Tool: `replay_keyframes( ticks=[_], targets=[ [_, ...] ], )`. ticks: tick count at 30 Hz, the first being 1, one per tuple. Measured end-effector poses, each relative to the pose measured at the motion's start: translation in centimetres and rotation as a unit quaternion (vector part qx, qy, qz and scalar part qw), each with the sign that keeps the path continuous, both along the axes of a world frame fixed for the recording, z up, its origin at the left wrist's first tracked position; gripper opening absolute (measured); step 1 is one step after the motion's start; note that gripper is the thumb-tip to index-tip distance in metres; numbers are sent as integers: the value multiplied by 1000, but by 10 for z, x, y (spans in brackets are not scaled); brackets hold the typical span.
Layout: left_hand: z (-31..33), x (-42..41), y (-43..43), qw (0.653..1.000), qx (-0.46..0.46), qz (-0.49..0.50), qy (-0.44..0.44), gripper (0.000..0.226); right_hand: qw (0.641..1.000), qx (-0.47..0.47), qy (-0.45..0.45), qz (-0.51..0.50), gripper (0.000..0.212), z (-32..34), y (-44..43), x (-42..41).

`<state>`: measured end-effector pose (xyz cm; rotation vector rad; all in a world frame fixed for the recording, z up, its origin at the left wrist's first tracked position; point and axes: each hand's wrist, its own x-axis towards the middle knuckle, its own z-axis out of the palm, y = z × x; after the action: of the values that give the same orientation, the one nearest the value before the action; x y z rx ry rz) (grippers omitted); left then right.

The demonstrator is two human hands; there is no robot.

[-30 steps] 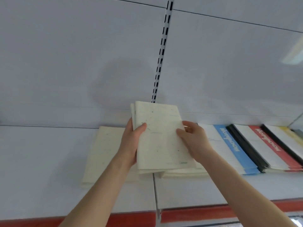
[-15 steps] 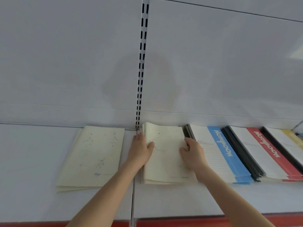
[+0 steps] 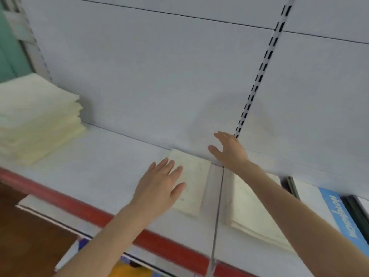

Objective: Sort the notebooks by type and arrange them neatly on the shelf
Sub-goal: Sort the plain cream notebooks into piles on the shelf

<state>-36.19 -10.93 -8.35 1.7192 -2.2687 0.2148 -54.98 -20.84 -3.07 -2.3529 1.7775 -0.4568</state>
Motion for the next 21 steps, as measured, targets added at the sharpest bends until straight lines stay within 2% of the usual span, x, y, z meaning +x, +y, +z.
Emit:
replay_keyframes(
  ticks=[6, 13, 21],
  targets=[
    [11, 135, 66, 993, -11, 114, -31, 53, 995, -28, -25, 94, 52, 8, 24, 152],
    [25, 277, 155, 983, -26, 182, -29, 52, 981, -56, -97, 161, 49, 12, 81, 325],
    [23, 377, 191, 970, -33, 239, -28, 54, 973, -59, -92, 202, 51, 24, 102, 440]
  ],
)
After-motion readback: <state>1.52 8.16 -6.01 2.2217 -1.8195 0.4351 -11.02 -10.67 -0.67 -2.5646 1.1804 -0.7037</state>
